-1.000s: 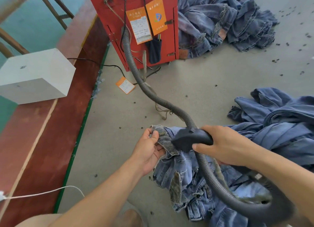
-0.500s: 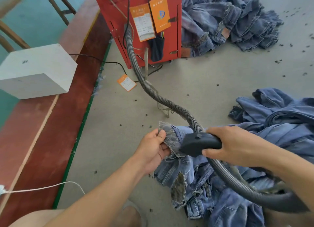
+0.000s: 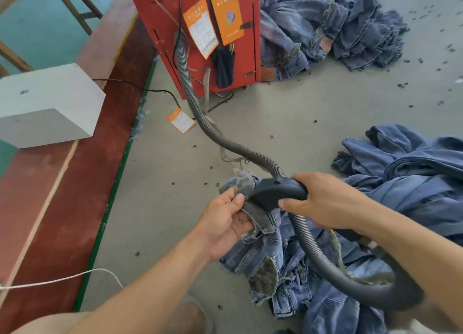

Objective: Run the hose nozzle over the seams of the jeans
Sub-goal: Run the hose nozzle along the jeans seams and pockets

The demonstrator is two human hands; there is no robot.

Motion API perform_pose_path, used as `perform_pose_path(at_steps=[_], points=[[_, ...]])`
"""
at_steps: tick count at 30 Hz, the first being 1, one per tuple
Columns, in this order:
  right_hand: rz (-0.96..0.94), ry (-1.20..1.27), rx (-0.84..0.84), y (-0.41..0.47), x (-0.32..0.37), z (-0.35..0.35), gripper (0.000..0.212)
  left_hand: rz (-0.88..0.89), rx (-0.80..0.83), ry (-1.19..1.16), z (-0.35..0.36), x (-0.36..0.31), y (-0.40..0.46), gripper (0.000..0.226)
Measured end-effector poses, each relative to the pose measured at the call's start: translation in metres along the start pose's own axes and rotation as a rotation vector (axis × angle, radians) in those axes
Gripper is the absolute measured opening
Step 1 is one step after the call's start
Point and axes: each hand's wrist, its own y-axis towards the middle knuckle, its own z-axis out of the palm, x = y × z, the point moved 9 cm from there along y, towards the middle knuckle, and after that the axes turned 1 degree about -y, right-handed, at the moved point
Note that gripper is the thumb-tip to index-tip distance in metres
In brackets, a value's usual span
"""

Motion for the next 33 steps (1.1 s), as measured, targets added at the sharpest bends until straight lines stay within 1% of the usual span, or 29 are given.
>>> perform_pose_path(at_steps=[2,4,5,7,9,10,11,13,15,16,17,19,21,23,26,28,30,31,32,33], points=[[0.032,0.060,-0.100,0.007,0.002,-0.005,0.016,0.002,0.001,0.025,-0.001,-0.001,0.000,0.036],[0.091,0.178,-0.150,0.008,-0.005,-0.015,0.018,-0.009,0.027,0.076,0.002,-0.001,-0.002,0.038],[0.115,0.236,-0.129,0.006,-0.011,-0.018,0.018,-0.016,0.049,0.096,0.004,0.000,-0.004,0.039],[0.114,0.292,0.002,-0.002,-0.016,-0.019,0.014,-0.028,0.087,0.098,0.008,0.002,-0.006,0.044],[0.088,0.274,0.131,-0.009,-0.015,-0.015,0.010,-0.033,0.113,0.090,0.009,0.003,-0.006,0.051],[0.079,0.269,0.150,-0.009,-0.013,-0.013,0.009,-0.039,0.118,0.092,0.009,0.003,-0.006,0.053],[0.074,0.277,0.137,-0.006,-0.011,-0.013,0.009,-0.048,0.122,0.103,0.009,0.004,-0.005,0.055],[0.085,0.329,0.050,0.004,-0.008,-0.015,0.011,-0.062,0.144,0.153,0.012,0.008,-0.008,0.056],[0.135,0.397,-0.034,0.011,-0.015,-0.021,0.016,-0.076,0.157,0.164,0.015,0.011,-0.011,0.056],[0.159,0.423,-0.037,0.012,-0.020,-0.025,0.017,-0.076,0.158,0.152,0.016,0.010,-0.011,0.055],[0.176,0.441,-0.010,0.010,-0.025,-0.027,0.015,-0.074,0.149,0.141,0.015,0.008,-0.010,0.055],[0.170,0.445,0.106,0.003,-0.031,-0.028,0.008,-0.075,0.124,0.127,0.009,0.006,-0.006,0.054],[0.160,0.411,0.230,-0.001,-0.030,-0.019,0.012,-0.078,0.124,0.138,0.007,0.007,-0.004,0.054],[0.188,0.468,0.264,0.001,-0.026,-0.009,0.008,-0.094,0.137,0.153,0.010,0.012,-0.003,0.052],[0.224,0.586,0.207,0.011,-0.023,0.002,0.020,-0.074,0.072,0.105,0.007,0.012,0.000,0.051],[0.250,0.619,0.165,0.012,-0.026,0.002,0.021,-0.071,0.032,0.066,0.004,0.009,0.004,0.047],[0.251,0.621,0.162,0.010,-0.032,-0.002,0.022,-0.126,-0.027,0.110,0.003,0.010,0.006,0.031],[0.247,0.613,0.170,0.008,-0.034,-0.004,0.022,-0.154,-0.055,0.132,0.003,0.011,0.006,0.027],[0.248,0.601,0.180,0.007,-0.037,-0.006,0.021,-0.161,-0.086,0.155,0.003,0.011,0.007,0.028],[0.253,0.588,0.181,0.005,-0.040,-0.009,0.020,-0.146,-0.105,0.172,0.002,0.012,0.010,0.024]])
